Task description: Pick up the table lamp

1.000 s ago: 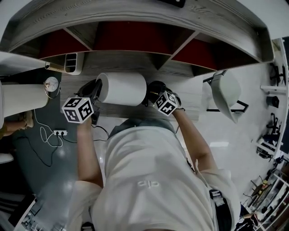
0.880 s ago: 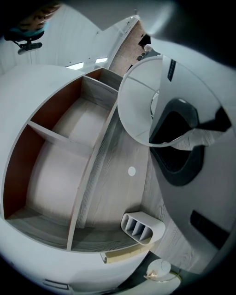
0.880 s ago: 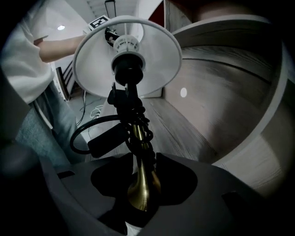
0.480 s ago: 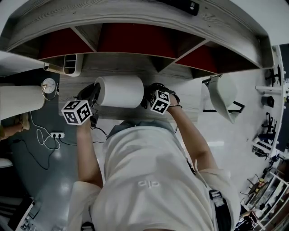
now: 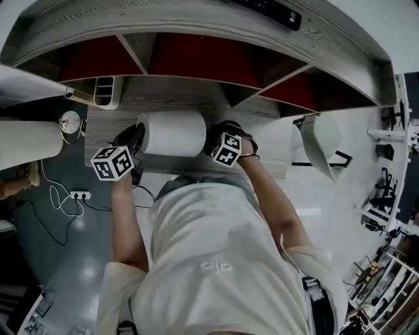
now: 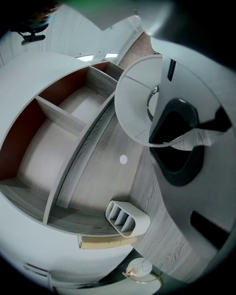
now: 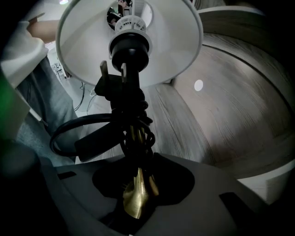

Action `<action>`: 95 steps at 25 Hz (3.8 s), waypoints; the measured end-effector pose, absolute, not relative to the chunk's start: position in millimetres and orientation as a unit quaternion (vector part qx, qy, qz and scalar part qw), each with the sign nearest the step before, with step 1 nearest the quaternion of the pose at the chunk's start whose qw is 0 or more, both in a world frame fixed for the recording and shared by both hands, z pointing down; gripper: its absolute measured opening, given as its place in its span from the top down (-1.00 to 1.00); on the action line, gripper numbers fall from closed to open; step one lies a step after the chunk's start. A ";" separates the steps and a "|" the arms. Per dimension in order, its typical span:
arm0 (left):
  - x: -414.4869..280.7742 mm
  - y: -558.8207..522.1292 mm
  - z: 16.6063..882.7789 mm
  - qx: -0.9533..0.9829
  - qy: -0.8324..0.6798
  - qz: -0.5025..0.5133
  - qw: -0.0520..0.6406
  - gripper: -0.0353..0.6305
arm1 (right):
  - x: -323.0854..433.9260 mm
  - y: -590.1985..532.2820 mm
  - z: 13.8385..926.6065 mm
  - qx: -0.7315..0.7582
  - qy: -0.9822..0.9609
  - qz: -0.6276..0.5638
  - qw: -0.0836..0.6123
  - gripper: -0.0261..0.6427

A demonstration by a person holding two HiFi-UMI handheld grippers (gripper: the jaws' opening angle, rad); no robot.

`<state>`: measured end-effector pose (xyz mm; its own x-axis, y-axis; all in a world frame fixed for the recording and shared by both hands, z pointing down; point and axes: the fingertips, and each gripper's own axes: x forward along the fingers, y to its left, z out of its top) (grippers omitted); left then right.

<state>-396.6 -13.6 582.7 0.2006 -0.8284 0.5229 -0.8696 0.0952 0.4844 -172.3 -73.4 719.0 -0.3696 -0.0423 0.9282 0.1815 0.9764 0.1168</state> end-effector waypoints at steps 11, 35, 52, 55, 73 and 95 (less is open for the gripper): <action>-403.0 -8.6 585.1 0.668 -0.630 -0.014 0.396 0.78 | -171.4 -78.6 701.9 0.003 -0.816 -0.118 0.565 0.48; -245.4 -91.3 552.7 0.743 -0.522 -0.091 0.408 0.79 | 19.7 -132.8 622.0 0.108 -0.757 -0.160 0.625 0.48; -101.1 -130.9 517.0 0.780 -0.472 -0.107 0.397 0.79 | 165.8 -150.3 563.7 0.157 -0.733 -0.157 0.643 0.48; -85.1 -135.0 514.1 0.784 -0.465 -0.105 0.399 0.79 | 184.3 -153.2 562.5 0.166 -0.730 -0.157 0.644 0.48; -62.4 -139.2 511.2 0.790 -0.453 -0.085 0.403 0.79 | 203.6 -143.7 558.2 0.176 -0.733 -0.146 0.640 0.48; -83.2 -128.6 515.4 0.785 -0.455 -0.086 0.411 0.79 | 183.2 -130.3 565.0 0.169 -0.737 -0.135 0.641 0.48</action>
